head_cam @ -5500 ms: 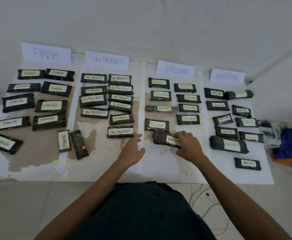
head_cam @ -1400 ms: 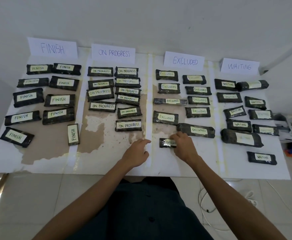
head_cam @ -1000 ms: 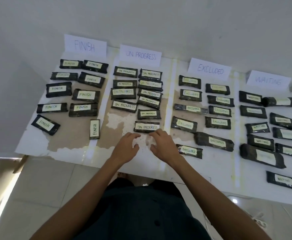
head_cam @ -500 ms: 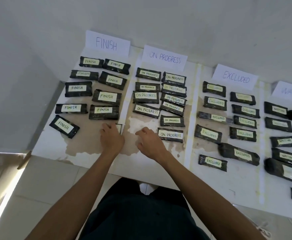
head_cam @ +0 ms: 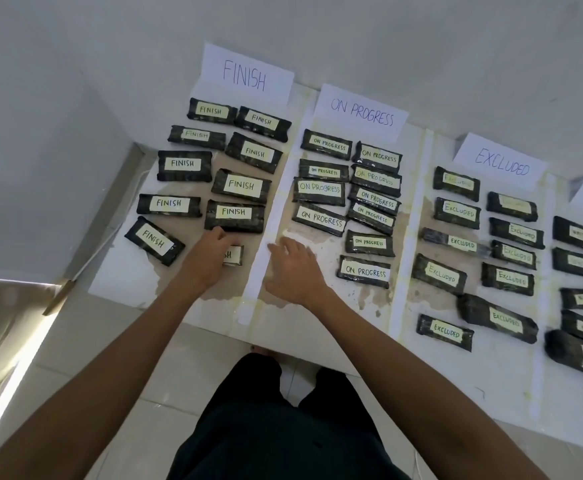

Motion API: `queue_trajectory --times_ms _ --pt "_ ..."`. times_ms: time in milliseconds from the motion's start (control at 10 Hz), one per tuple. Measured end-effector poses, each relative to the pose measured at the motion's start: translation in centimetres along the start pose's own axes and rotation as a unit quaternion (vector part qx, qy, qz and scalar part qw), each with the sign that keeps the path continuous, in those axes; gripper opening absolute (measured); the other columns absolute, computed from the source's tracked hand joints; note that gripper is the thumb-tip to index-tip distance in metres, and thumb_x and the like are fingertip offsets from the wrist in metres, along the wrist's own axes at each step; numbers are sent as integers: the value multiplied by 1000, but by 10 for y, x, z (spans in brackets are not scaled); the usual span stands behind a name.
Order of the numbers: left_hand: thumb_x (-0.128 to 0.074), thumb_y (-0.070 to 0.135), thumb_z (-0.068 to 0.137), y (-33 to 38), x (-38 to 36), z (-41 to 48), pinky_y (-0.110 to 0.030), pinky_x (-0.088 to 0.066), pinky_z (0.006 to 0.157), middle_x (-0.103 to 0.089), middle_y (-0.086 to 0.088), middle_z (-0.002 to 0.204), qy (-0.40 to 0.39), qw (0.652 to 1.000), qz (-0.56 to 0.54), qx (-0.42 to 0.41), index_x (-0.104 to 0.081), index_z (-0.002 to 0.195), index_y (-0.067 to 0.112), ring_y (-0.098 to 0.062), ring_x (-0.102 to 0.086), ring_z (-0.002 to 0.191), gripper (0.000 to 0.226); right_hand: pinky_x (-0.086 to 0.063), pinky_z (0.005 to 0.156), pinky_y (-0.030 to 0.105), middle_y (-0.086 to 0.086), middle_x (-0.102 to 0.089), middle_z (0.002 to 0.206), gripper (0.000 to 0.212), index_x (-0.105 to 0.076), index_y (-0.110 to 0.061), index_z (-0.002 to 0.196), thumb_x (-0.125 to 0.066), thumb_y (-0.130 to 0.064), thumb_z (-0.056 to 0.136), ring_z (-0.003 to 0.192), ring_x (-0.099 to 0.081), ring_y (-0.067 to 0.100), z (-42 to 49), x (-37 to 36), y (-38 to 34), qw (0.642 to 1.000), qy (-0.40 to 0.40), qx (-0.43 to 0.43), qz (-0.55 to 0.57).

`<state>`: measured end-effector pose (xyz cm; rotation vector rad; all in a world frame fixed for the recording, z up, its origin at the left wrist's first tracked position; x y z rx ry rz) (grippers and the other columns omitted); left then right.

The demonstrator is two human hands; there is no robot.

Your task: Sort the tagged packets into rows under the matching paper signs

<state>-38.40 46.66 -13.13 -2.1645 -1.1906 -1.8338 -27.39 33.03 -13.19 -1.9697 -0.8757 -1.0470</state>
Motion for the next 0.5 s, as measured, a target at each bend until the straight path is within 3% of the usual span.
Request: queue_trajectory --times_ms 100,200,500 --pt "-55 -13 75 -3 3 4 -43 -45 83 -50 -16 112 -28 999 22 -24 -58 114 3 -34 -46 105 42 -15 113 57 12 -12 155 79 -25 -19 142 -59 -47 76 142 -9 34 0 -11 -1 999 -27 -25 -9" --pt "-58 -13 73 -4 3 6 -43 -44 83 -52 -16 108 -28 997 33 -57 -61 112 6 -34 -48 100 44 -11 114 57 12 -4 157 82 -21 -19 144 -58 -48 77 144 -1 33 -2 -18 1 999 -25 -18 -18" --pt "-62 3 73 33 -1 -27 -50 -43 90 -54 -17 113 55 998 19 -5 -62 110 7 -38 -47 106 38 -10 116 50 11 -23 153 71 -30 -19 143 -57 -46 83 143 -15 27 -30 8 18 999 28 -9 35"
Point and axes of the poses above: each hand's wrist, its own z-axis towards the middle knuckle, its own x-axis out of the back of the hand, y = z × x, the point moved 4 cm from there along z, towards the middle knuckle
